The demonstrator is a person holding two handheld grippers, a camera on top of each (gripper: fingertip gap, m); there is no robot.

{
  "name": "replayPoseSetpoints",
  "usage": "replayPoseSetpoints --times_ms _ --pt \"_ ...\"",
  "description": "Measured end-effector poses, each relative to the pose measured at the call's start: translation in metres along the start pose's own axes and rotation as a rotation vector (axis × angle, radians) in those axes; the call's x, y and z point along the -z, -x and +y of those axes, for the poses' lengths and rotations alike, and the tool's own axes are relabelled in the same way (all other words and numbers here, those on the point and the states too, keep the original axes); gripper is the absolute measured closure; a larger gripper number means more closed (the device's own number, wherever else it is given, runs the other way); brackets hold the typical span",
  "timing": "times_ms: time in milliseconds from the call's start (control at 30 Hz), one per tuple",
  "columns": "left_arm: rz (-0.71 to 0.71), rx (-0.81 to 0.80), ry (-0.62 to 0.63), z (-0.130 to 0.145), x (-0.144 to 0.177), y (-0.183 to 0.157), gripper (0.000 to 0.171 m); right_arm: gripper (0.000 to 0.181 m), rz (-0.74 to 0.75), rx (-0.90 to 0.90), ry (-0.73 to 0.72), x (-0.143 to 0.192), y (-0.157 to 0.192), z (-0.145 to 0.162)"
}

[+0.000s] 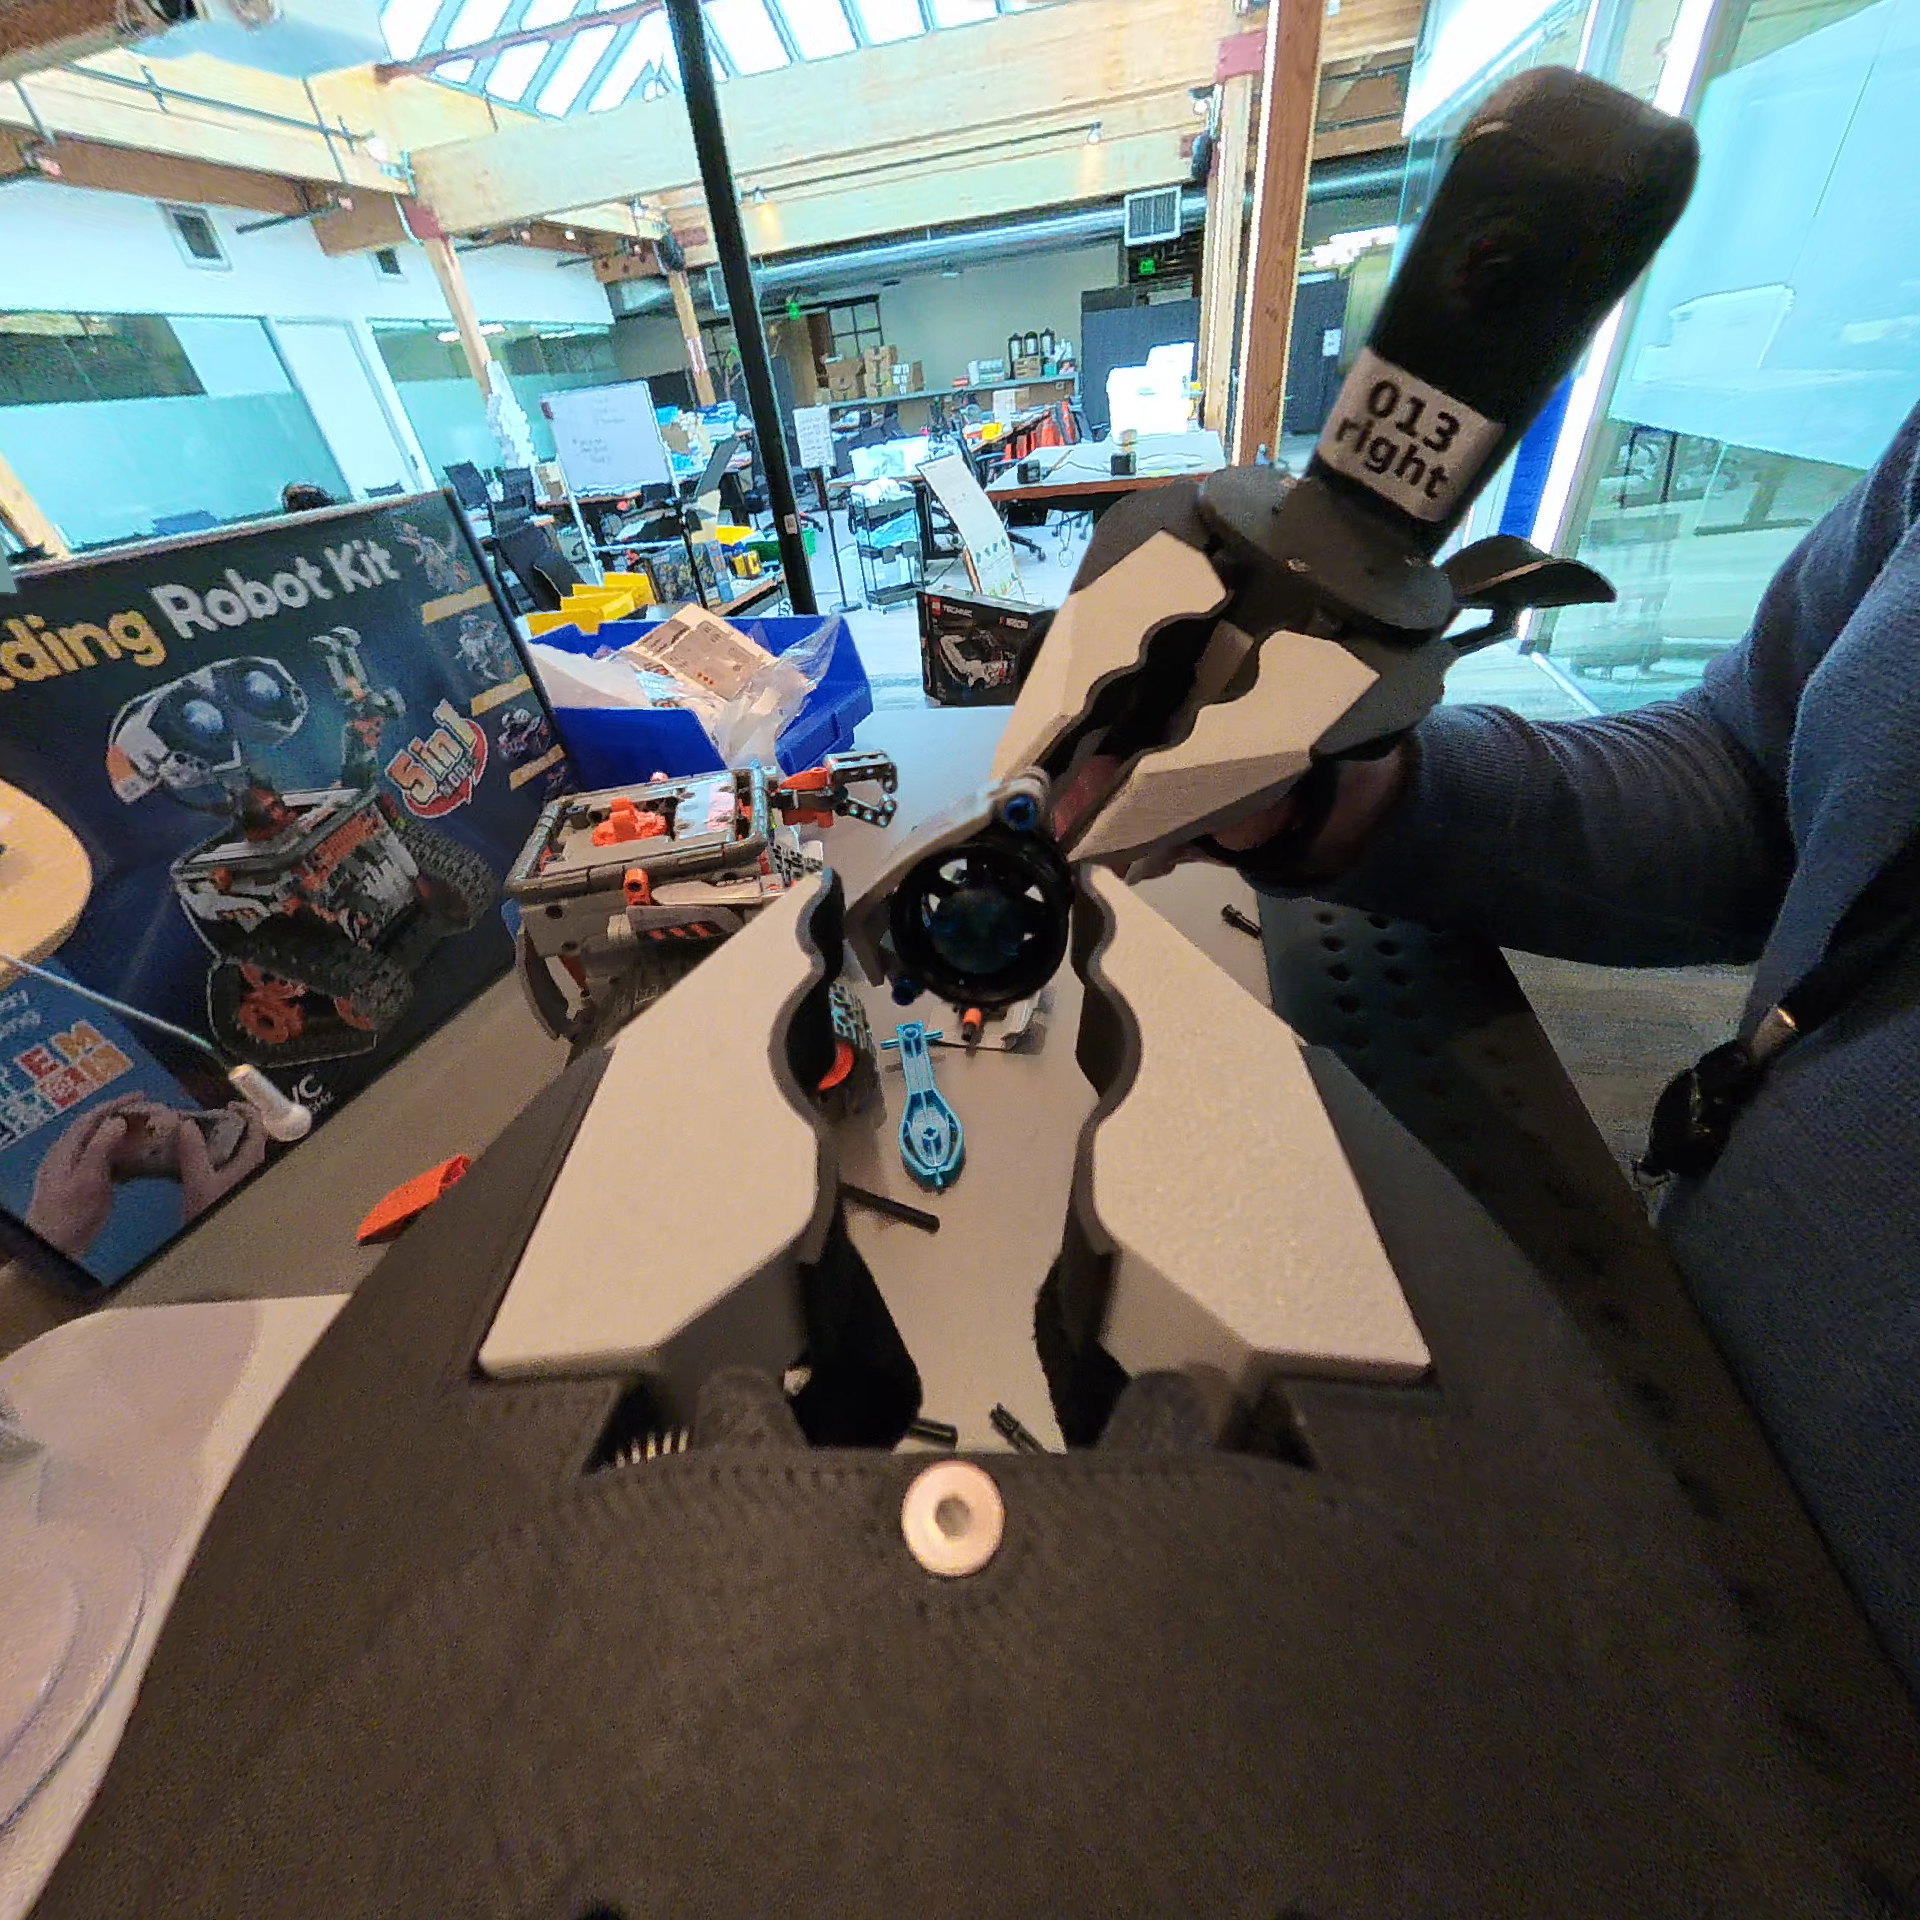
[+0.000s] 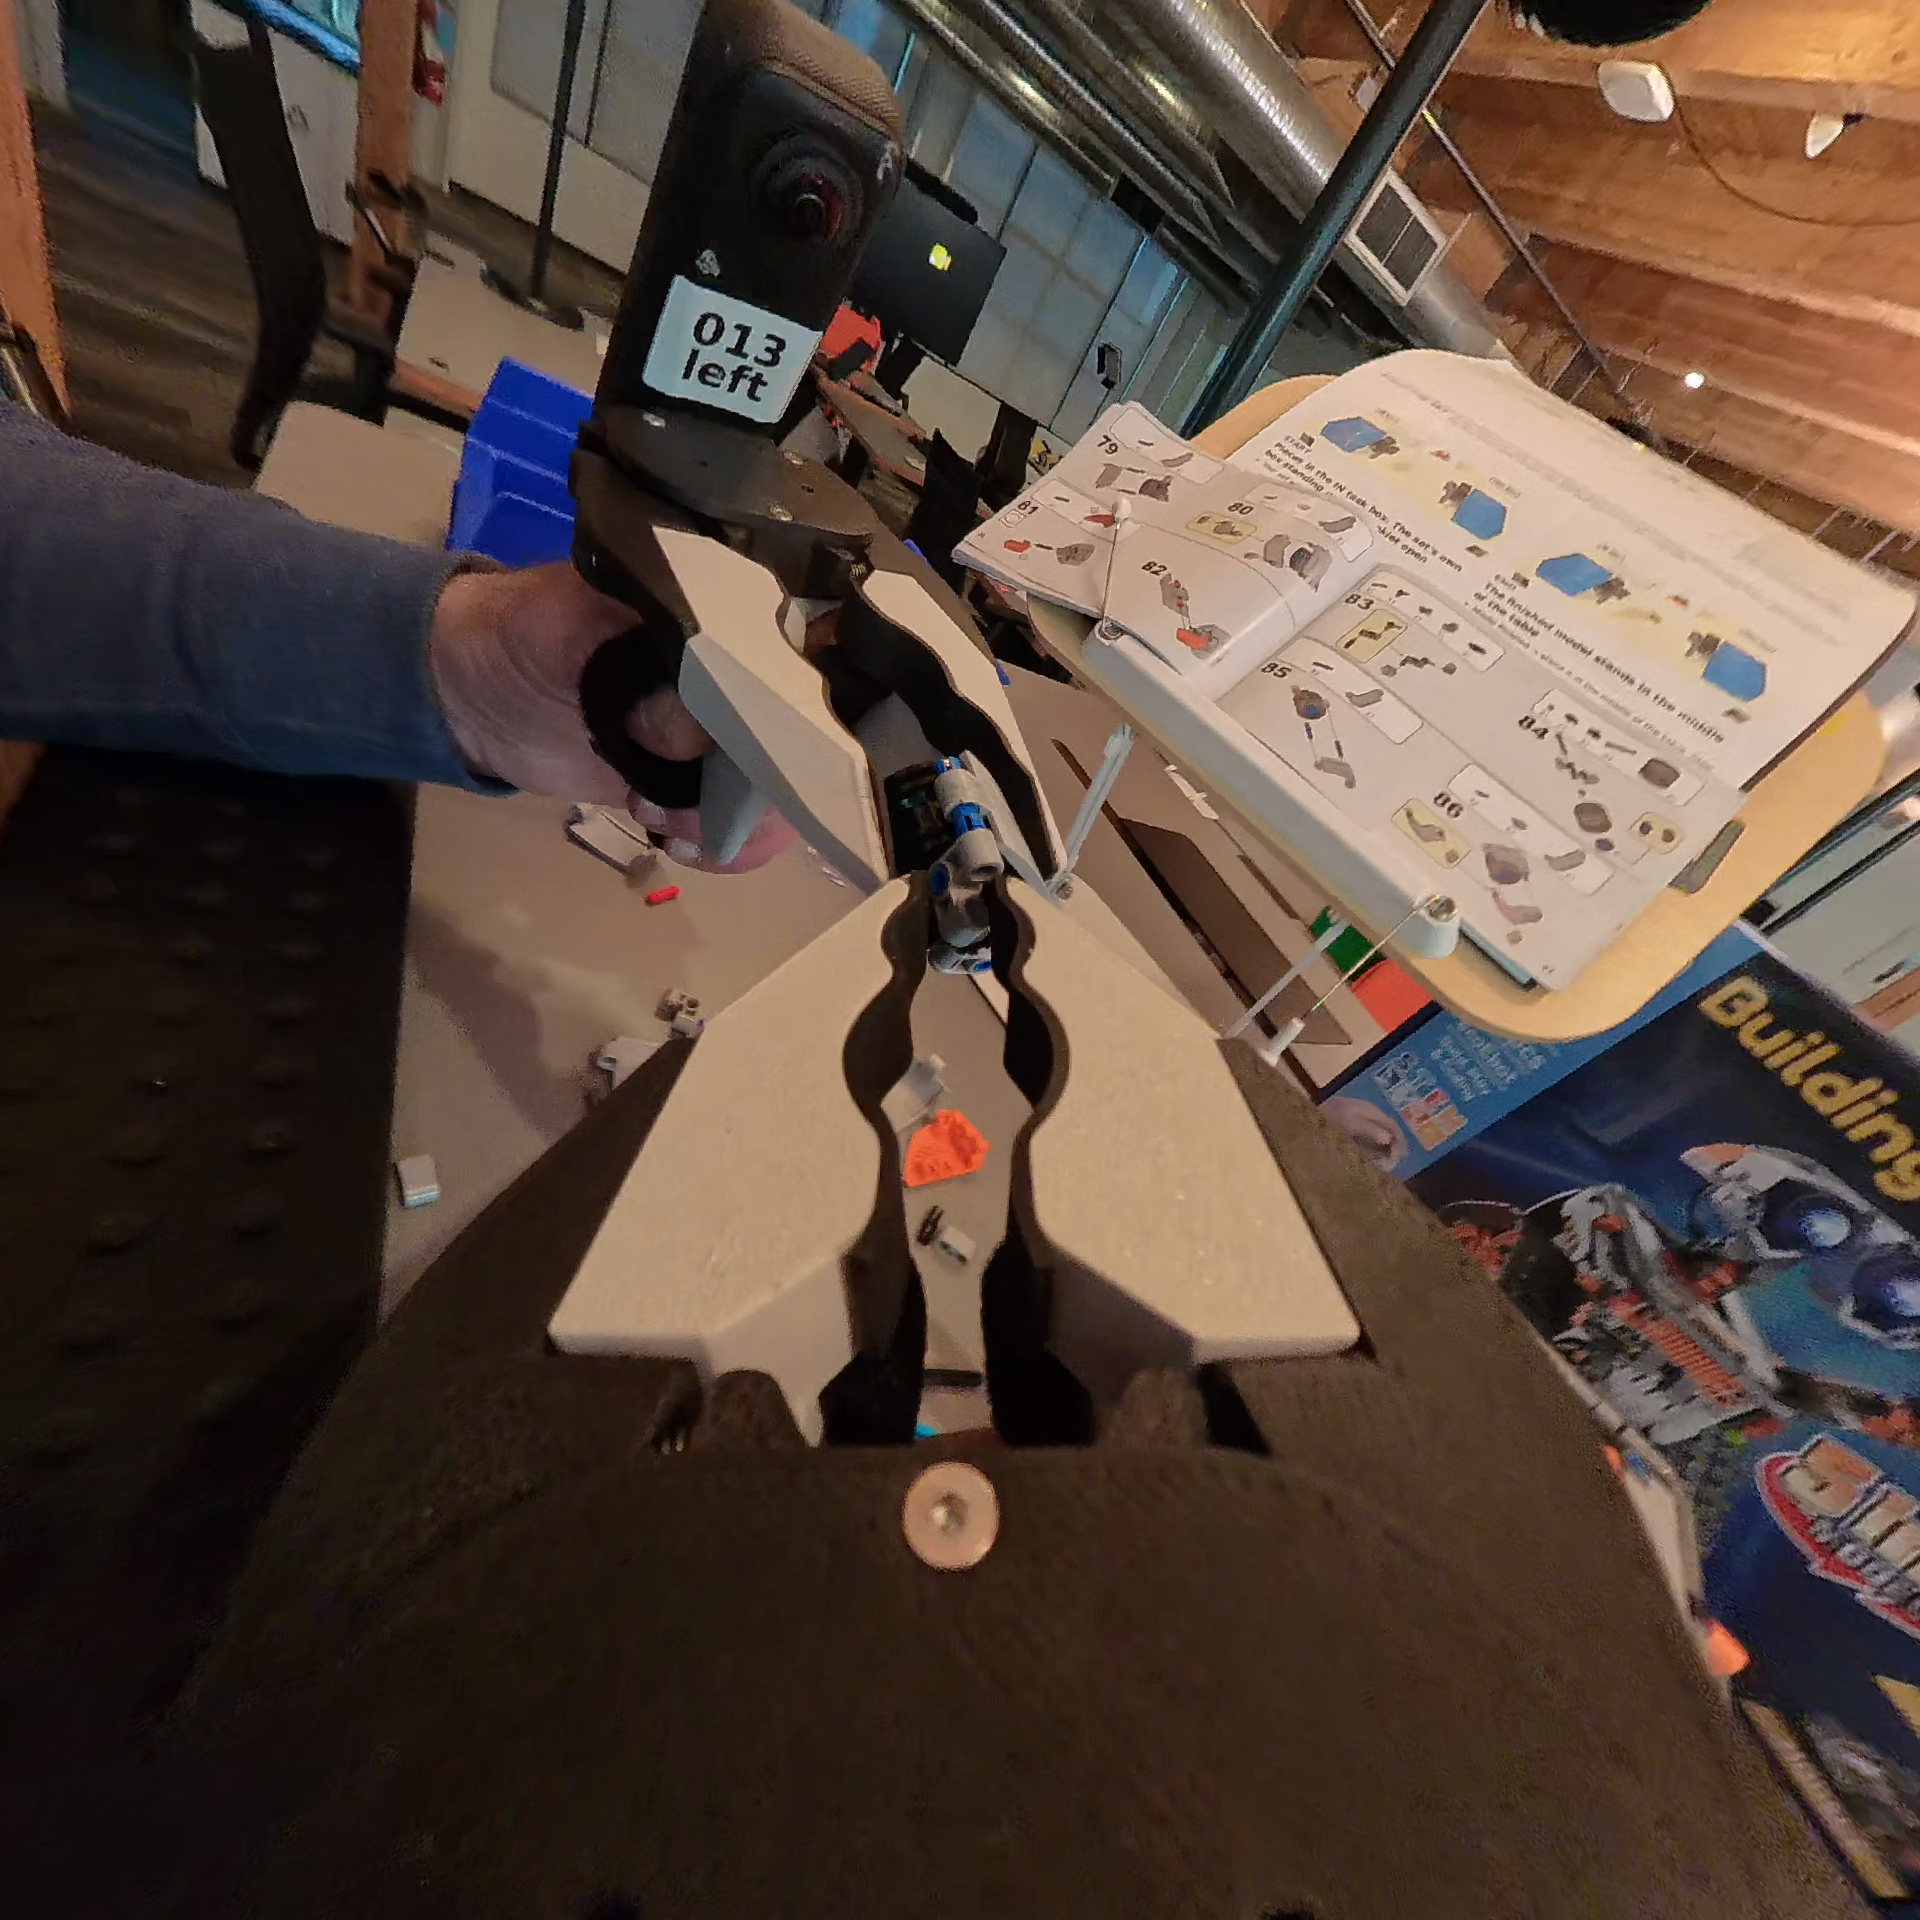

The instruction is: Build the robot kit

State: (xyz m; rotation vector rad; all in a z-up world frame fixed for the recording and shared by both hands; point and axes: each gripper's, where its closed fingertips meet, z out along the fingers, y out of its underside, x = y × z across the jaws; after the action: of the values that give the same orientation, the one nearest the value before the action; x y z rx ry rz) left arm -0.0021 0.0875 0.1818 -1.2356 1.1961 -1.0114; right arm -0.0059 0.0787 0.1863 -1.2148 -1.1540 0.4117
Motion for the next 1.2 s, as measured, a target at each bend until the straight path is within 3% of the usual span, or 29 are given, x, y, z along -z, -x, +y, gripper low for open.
replayPoseSetpoints --times_ms 167,400,733,1200 --pt "-0.035 0.021 -0.009 0.001 0.008 0.009 0.131 0.172 0.014 0.13 0.03 -0.012 -0.003 -0.002" --pt "-0.047 0.074 -0.03 0.004 0.014 0.018 0.131 0.172 0.015 0.169 0.014 -0.023 -0.006 -0.001" --pt "-0.028 0.2 -0.034 0.012 0.012 0.024 0.131 0.172 0.029 0.163 -0.007 -0.027 -0.009 0.007" --pt "-0.073 0.141 -0.039 0.012 0.014 0.028 0.131 0.171 0.033 0.083 -0.05 -0.03 -0.011 0.008"
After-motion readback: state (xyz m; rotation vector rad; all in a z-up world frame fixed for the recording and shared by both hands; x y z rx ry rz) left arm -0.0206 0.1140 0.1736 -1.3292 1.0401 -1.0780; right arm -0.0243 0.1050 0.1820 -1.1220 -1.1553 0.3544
